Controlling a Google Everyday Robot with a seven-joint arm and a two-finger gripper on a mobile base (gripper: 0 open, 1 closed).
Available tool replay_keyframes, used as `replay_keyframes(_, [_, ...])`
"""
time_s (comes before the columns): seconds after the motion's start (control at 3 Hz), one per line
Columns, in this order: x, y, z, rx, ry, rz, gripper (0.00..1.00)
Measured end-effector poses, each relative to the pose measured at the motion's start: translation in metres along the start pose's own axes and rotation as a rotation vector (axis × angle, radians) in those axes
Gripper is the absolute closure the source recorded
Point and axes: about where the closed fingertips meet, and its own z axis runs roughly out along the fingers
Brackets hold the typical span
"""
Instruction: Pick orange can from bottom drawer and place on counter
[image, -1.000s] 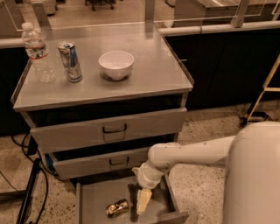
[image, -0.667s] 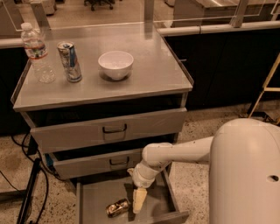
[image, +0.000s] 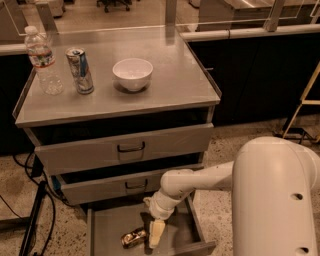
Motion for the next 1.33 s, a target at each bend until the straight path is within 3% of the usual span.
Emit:
replay_keyframes(0.33, [0.003,-0.008,0.027,0.011,0.009,-0.028,0.0])
replay_keyframes(0.67, [-0.007,-0.028,0.069,0.025,-0.024,-0.077,0.0])
replay_keyframes(1.0, [-0.007,-0.028,0.069,0.025,-0.024,-0.077,0.0])
replay_keyframes(1.33, [-0.002,-0.019,0.089,0.005,-0.013,-0.038,0.0])
